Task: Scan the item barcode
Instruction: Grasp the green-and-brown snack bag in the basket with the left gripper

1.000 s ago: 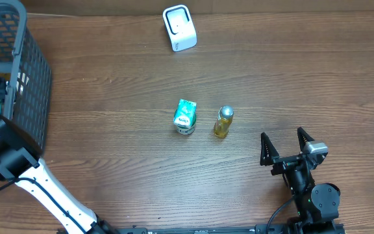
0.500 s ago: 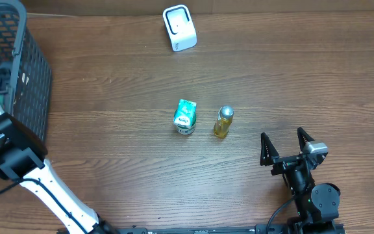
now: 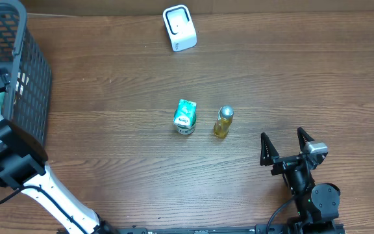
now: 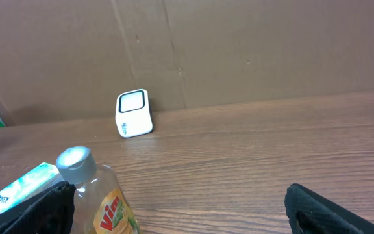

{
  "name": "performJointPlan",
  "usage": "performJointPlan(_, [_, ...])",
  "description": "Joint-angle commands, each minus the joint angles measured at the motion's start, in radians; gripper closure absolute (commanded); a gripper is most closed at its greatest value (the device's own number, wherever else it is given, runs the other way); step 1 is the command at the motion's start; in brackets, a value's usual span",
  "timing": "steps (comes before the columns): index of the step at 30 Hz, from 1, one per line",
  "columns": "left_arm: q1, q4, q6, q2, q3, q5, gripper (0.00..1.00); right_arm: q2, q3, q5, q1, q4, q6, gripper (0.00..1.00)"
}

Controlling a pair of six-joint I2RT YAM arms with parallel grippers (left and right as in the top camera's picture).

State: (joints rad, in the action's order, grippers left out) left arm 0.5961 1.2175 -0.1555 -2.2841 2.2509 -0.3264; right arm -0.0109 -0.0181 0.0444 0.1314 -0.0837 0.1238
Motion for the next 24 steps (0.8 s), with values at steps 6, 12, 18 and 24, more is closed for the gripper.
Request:
performJointPlan(6, [0.0,-0.15,-0.053,0.005,-0.238,-0.077,0.0,0.008,0.01,-0.005,-0.005,0.003,0.003,0.0])
performJointPlan(12, [-0.002,-0.227,-0.059,0.005,-0.337,-0.06,0.0,0.008,0.01,-0.005,-0.005,0.003,0.003,0.0])
performJointPlan(18, [-0.017,-0.308,-0.077,0.005,-0.464,-0.048,0.0,0.008,0.01,-0.005,-0.005,0.002,0.003,0.0])
performJointPlan(24, [-0.024,-0.309,-0.079,0.005,-0.475,-0.047,0.34,0.008,0.01,-0.005,-0.005,0.003,0.003,0.0])
